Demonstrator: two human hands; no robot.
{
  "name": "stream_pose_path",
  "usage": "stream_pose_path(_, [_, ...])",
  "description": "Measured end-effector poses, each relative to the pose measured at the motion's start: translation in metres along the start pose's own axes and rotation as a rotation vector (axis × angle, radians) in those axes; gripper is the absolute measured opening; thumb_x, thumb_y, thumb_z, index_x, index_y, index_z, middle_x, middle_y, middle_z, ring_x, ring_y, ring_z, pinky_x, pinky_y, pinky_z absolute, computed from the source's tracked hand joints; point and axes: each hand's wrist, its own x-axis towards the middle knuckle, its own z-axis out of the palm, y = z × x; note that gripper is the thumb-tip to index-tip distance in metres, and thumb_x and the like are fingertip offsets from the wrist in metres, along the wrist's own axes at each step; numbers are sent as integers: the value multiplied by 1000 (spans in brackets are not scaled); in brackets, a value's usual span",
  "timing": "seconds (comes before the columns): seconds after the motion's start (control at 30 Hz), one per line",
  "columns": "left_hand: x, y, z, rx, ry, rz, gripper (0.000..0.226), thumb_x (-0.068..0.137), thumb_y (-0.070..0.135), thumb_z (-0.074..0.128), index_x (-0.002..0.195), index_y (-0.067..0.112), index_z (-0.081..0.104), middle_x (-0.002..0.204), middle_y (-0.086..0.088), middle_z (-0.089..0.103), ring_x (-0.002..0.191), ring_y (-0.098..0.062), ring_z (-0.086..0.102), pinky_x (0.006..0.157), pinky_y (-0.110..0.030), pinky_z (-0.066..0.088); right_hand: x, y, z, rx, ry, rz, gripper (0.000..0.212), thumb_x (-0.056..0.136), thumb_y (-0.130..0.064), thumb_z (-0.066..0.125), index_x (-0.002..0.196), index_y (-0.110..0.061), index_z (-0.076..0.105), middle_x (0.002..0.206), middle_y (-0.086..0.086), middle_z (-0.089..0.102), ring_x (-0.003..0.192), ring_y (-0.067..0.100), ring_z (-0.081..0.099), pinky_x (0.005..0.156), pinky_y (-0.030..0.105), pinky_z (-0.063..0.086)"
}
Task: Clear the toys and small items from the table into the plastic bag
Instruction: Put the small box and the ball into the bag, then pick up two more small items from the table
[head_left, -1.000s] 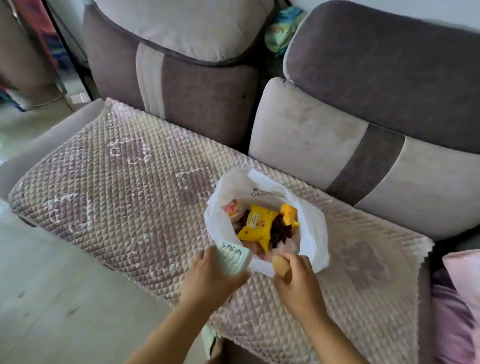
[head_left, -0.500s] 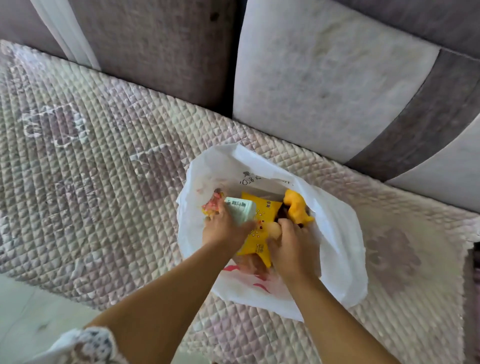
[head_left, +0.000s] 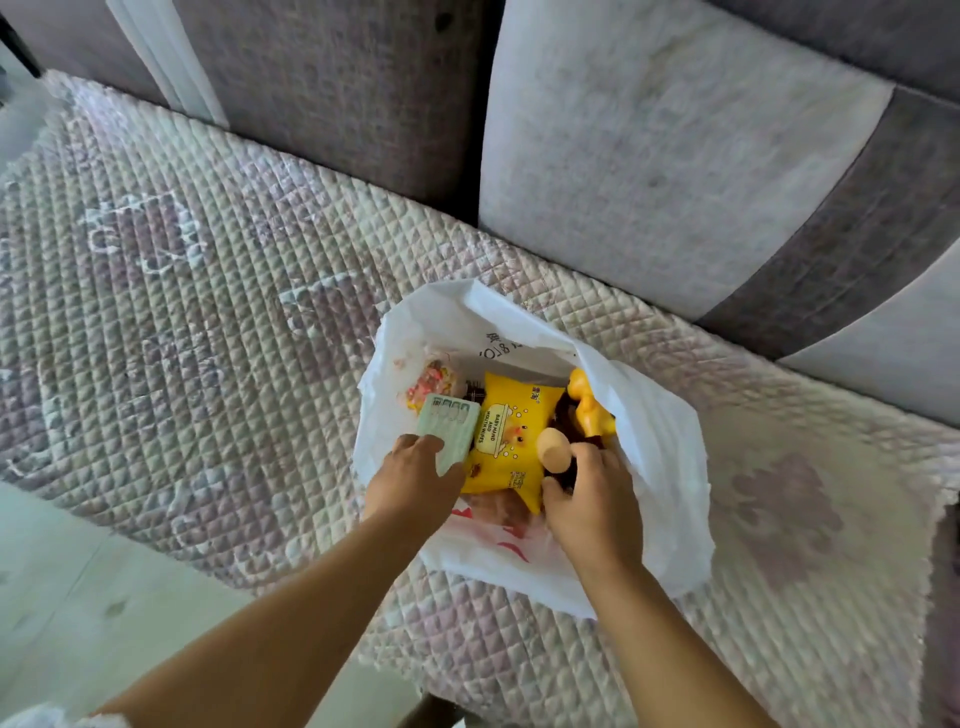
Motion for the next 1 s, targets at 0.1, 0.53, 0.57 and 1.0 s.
stream_pose_path(0.1, [-44,-7,-17,-33,70,-9,42,90,45,48,128,27,51,126,4,55,106,-18,58,77,-30,49,-24,-4,-22,14,-31,-49,29,86,-30,60,111,-16,54,105,1,58,110,24,54,70,31,43])
stream_pose_path(0.53, [-326,-86,-62,-218,292,-231,31,90,46,51,114,29,59,106,4,67,96,-16,62,84,-28,50,-188,-36,-133,6,-351,-569,26,86,-33,60,109,-20,59,86,-7,62,84,13,58,74,31,49])
stream_pose_path(0.57, [-347,-92,-57,-203,305,-251,32,90,47,50,116,31,58,106,6,66,97,-14,61,83,-26,49,-199,-38,-135,1,-377,-603,26,86,-32,60,108,-20,59,85,-7,63,83,13,58,74,30,48])
stream_pose_path(1.0, [-581,-192,-14,-578,629,-709,25,86,47,58,105,31,63,85,12,65,78,0,59,72,-23,50,-364,-122,-103,-153,-715,-1101,24,81,-31,68,103,-21,63,84,-6,65,79,10,60,71,12,40])
